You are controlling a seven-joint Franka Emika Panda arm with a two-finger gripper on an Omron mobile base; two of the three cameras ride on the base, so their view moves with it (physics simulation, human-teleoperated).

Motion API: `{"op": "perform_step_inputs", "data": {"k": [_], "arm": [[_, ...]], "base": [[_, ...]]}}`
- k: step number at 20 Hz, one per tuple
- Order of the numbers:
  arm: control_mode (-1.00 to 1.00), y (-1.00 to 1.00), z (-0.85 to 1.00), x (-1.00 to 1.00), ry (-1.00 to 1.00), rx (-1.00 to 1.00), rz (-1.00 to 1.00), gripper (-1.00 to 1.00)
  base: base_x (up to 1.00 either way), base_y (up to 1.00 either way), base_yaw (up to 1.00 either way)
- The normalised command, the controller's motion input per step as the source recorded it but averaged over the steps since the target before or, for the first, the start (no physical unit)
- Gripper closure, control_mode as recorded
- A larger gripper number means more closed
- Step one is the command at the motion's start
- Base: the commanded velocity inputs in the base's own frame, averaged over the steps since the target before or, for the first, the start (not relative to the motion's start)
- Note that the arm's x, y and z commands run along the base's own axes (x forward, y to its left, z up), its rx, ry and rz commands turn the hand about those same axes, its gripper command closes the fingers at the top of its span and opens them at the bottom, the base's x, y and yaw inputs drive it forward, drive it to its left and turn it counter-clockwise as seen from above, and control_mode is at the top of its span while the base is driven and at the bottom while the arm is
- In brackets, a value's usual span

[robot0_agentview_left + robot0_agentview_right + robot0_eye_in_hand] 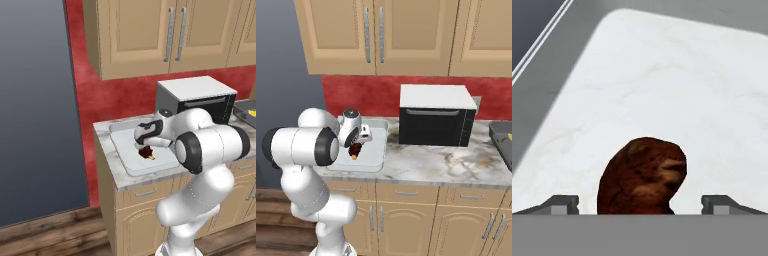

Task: Place one lemon wedge and one steak in each tupperware on the nearby counter, to pack two identical lunches.

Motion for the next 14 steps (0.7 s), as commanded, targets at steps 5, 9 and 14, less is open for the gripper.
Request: {"op": "perform_step_inputs", "data": {"k": [5, 9, 14], "arm": [[-1.0, -0.06, 0.24, -0.13, 0.03, 0.0, -0.01, -1.0], [-1.0, -0.22, 0.63, -0.82, 0.01, 0.0, 0.0, -1.0], [-1.0, -0.31, 0.75, -1.0, 0.0, 0.0, -0.01, -1.0]], "base": [[0.0, 0.0, 0.0], [0.0, 0.0, 0.0], [0.0, 0.0, 0.0]]}}
